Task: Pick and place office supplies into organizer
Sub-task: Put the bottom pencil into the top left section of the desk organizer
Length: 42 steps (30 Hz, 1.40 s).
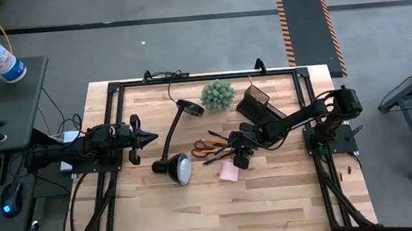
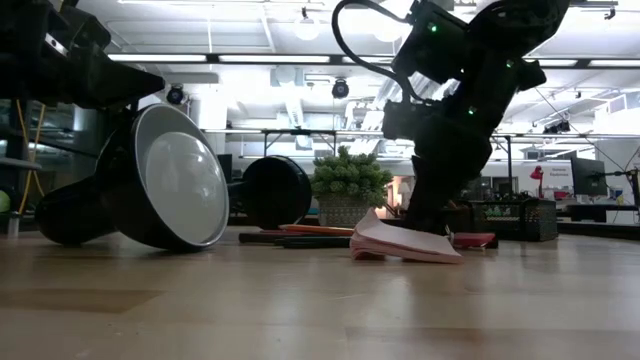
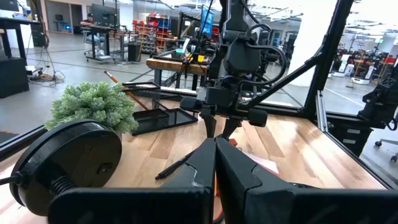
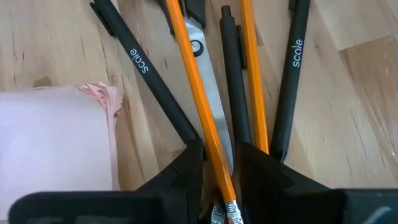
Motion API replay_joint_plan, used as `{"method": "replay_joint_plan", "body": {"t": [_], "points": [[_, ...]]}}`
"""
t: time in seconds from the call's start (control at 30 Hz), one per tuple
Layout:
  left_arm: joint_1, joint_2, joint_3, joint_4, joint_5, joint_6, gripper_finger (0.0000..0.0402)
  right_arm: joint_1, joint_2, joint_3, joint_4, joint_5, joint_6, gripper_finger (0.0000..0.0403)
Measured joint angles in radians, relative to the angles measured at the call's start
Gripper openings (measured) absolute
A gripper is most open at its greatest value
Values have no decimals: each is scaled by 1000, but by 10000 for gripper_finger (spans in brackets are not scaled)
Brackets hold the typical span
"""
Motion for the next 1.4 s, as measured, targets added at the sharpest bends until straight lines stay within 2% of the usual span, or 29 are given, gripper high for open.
{"method": "replay_joint_plan", "body": {"t": [0.27, 0.47, 0.6, 0.93, 1.4], "points": [[0, 0, 0, 0, 0, 8, 1, 0, 0, 0, 223, -9, -74, 89], [0, 0, 0, 0, 0, 8, 1, -3, 23, 10, 303, 1, -131, 89], [0, 0, 0, 0, 0, 8, 1, -3, 103, 89, 273, -4, -173, 89], [0, 0, 0, 0, 2, 7, 1, -3, 256, 367, 0, 8, -293, 89], [0, 0, 0, 0, 3, 7, 1, -43, 274, 391, -47, -43, -283, 89]]}}
